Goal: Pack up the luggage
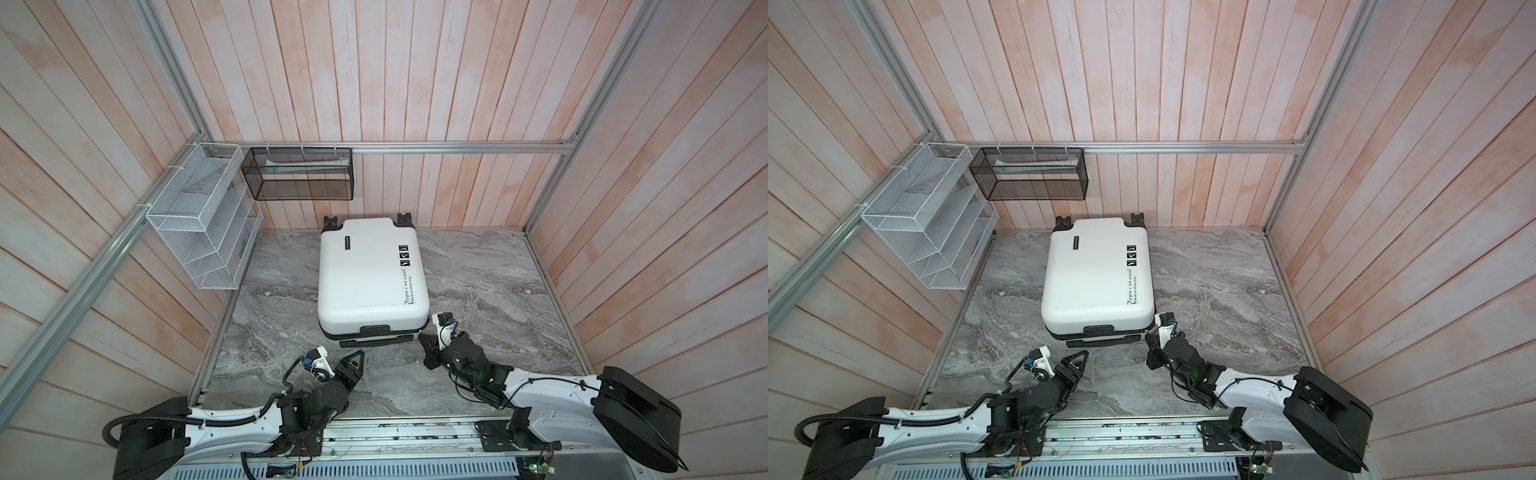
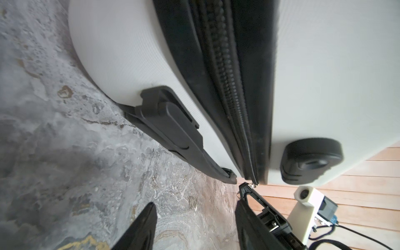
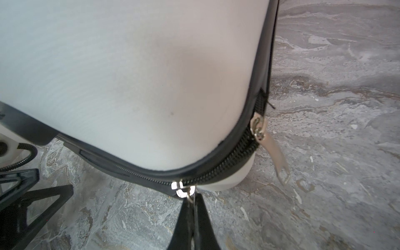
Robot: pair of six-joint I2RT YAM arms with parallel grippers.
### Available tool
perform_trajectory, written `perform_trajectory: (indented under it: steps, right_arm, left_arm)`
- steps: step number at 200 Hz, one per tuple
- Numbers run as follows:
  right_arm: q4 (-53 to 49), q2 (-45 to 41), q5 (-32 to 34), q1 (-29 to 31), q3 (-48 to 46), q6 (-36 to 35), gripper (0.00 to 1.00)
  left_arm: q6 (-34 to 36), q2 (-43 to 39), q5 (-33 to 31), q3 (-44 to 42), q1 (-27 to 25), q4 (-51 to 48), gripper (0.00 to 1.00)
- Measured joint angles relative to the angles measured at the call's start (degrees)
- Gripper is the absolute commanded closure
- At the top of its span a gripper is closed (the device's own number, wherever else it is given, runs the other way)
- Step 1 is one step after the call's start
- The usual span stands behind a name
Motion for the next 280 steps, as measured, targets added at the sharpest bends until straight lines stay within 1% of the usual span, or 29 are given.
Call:
perform_trajectory:
  steps: [33, 78, 109, 182, 198, 244, 271, 280]
  right_arm:
    - [0.7, 0.9, -0.2, -0.1, 0.2, 0.0, 1.0]
    - [0.9, 1.3, -0.4, -0.2, 0.4, 0.0, 1.0]
    - [0.9, 1.4, -0.5, -0.2, 0.4, 0.0, 1.0]
    - [0.9, 1.3, -0.5, -0.3, 0.4, 0.0, 1.0]
    - [0.9, 1.3, -0.5, -0.3, 0.4, 0.0, 1.0]
    - [0.9, 1.3, -0.6, -0.3, 0.4, 0.0, 1.0]
    - [0.6, 1.0, -0.6, -0.3, 0.4, 0.0, 1.0]
    - [0.4, 0.9, -0.6, -0.3, 0.4, 0.0, 1.0]
  left_arm:
    - [0.1, 1.1, -0.7, 0.0, 0.4, 4.2, 0.42]
    - [0.7, 3.6, -0.2, 0.0, 3.5, 8.4, 0.42]
    - [1.3, 8.0, 1.3, 0.0, 5.3, 12.0, 0.43]
    - [2.4, 19.3, 4.2, 0.0, 7.3, 21.3, 0.45]
    - [2.7, 21.2, 4.7, 0.1, 7.7, 23.4, 0.47]
    - [3.9, 27.4, 6.8, 1.6, 8.9, 29.0, 0.5]
    - [4.3, 30.7, 7.3, 2.3, 9.6, 32.2, 0.55]
    - [4.3, 31.4, 7.3, 2.3, 9.6, 32.9, 0.59]
